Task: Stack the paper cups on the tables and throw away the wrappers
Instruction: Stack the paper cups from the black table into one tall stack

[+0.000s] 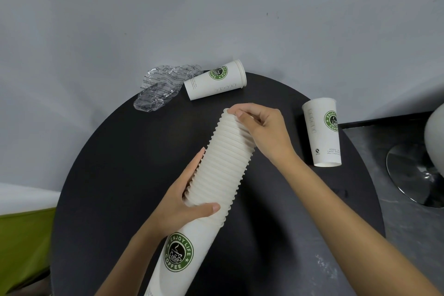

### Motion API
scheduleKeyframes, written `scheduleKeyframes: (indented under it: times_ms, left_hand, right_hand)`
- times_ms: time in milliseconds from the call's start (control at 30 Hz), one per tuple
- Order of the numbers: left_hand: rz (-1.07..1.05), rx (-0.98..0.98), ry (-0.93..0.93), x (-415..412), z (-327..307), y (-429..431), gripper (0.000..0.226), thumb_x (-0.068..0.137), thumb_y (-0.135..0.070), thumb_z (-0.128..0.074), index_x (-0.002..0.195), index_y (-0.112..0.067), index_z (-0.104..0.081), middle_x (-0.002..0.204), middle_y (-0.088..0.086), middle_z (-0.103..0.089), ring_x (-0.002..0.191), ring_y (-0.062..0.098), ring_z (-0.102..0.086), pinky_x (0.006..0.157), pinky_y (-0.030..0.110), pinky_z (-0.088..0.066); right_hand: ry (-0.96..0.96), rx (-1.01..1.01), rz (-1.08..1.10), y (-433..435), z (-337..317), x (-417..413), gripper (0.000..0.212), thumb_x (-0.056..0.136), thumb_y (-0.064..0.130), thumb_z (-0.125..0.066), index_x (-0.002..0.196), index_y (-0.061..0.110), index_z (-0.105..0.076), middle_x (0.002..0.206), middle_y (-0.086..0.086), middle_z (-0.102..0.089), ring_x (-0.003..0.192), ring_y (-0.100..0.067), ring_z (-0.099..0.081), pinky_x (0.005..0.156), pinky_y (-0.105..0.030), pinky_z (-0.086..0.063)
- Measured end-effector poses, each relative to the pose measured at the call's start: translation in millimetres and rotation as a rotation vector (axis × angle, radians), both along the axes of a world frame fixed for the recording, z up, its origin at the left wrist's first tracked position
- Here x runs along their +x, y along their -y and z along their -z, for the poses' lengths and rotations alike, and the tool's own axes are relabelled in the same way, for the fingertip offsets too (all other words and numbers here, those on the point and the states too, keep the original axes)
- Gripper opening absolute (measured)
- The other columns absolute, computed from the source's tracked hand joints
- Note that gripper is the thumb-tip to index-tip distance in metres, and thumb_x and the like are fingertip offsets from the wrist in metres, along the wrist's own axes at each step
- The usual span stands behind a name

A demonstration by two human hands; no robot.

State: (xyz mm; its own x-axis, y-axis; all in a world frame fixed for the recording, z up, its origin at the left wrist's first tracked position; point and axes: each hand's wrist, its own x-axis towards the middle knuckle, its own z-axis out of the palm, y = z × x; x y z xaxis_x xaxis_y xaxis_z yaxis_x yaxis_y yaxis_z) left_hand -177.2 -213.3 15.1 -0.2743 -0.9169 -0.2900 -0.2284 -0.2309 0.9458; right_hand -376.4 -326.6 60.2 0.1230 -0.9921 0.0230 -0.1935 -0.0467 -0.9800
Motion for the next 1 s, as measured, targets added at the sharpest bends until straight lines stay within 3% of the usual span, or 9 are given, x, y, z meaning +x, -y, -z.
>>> scheduleKeyframes:
  times_ms: [67, 167, 300, 467, 567, 733, 900, 1000]
  left_hand:
    - [0.006, 0.002, 0.007, -1.1, 0.8, 0.8, 0.104, 0.067, -0.034, -0.083, 0.151, -0.042, -0.021, 0.15, -0.025, -0.039, 0.137, 0.0, -0.04, 0.108, 0.025, -0.042]
    - [0.011, 0.002, 0.01, -2.7, 0.9, 2.2, 0.103, 0.07, -0.032, -0.082, 0.151, -0.042, -0.021, 0.15, -0.026, -0.038, 0.136, -0.001, -0.04, 0.105, 0.018, -0.042]
    - [0.007, 0.014, 0.0, -8.8, 0.0, 2.8, 0.098, 0.077, -0.018, -0.081, 0.149, -0.044, -0.021, 0.144, -0.034, -0.04, 0.132, -0.007, -0.043, 0.097, 0.012, -0.044]
    - [-0.009, 0.046, -0.037, -17.6, -0.5, 3.7, 0.092, 0.076, -0.017, -0.076, 0.148, -0.043, -0.024, 0.139, -0.035, -0.045, 0.128, -0.008, -0.046, 0.092, 0.01, -0.045]
    - [-0.013, 0.055, -0.048, -20.3, -0.1, 5.0, 0.092, 0.075, -0.019, -0.076, 0.148, -0.043, -0.024, 0.14, -0.033, -0.045, 0.129, -0.006, -0.047, 0.092, 0.011, -0.045]
    - [-0.003, 0.074, -0.039, -22.4, 4.7, 5.8, 0.091, 0.079, -0.01, -0.076, 0.147, -0.044, -0.025, 0.138, -0.035, -0.046, 0.128, -0.007, -0.048, 0.091, 0.01, -0.046]
    - [-0.003, 0.079, -0.042, -28.2, 8.5, 10.9, 0.091, 0.079, -0.012, -0.075, 0.148, -0.044, -0.024, 0.141, -0.034, -0.045, 0.129, -0.007, -0.047, 0.092, 0.01, -0.046]
    - [-0.001, 0.077, -0.044, -33.4, 9.8, 16.7, 0.091, 0.08, -0.013, -0.075, 0.148, -0.044, -0.024, 0.141, -0.034, -0.044, 0.129, -0.008, -0.046, 0.092, 0.009, -0.045]
  right_hand:
    - [-0.006, 0.007, -0.024, 0.1, 1.3, -2.4, 0.019, 0.093, 0.012, -0.055, 0.096, 0.018, -0.073, 0.1, 0.009, -0.072, 0.091, 0.002, -0.062, 0.083, -0.012, -0.043]
    - [-0.037, -0.004, -0.068, 1.7, 1.9, -6.5, 0.02, 0.095, 0.009, -0.052, 0.095, 0.018, -0.07, 0.104, 0.004, -0.071, 0.068, 0.01, -0.056, 0.069, -0.007, -0.038]
    - [-0.07, -0.004, -0.078, 5.7, 5.5, -13.6, 0.02, 0.095, 0.01, -0.051, 0.095, 0.02, -0.069, 0.104, 0.006, -0.07, 0.061, 0.006, -0.052, 0.066, -0.007, -0.037]
    - [-0.082, 0.019, -0.077, 12.1, 10.9, -20.2, 0.021, 0.094, 0.01, -0.053, 0.095, 0.021, -0.07, 0.101, 0.009, -0.071, 0.077, 0.006, -0.057, 0.076, -0.012, -0.041]
    - [-0.076, 0.004, -0.062, 16.8, 11.2, -26.5, 0.021, 0.094, 0.012, -0.053, 0.093, 0.023, -0.07, 0.094, 0.01, -0.07, 0.083, -0.008, -0.06, 0.08, -0.02, -0.046]
    - [-0.093, -0.021, -0.018, 32.0, 13.2, -49.3, 0.022, 0.094, 0.007, -0.05, 0.093, 0.017, -0.07, 0.079, 0.003, -0.067, 0.074, -0.006, -0.06, 0.076, -0.018, -0.047]
    - [-0.252, -0.007, 0.025, 47.5, 29.7, -74.5, 0.023, 0.094, 0.009, -0.049, 0.092, 0.02, -0.069, 0.08, 0.004, -0.067, 0.073, -0.009, -0.06, 0.082, -0.025, -0.049]
    - [-0.322, 0.007, 0.044, 53.0, 34.9, -89.3, 0.022, 0.094, 0.01, -0.049, 0.094, 0.018, -0.069, 0.083, 0.004, -0.067, 0.08, -0.011, -0.062, 0.083, -0.023, -0.048]
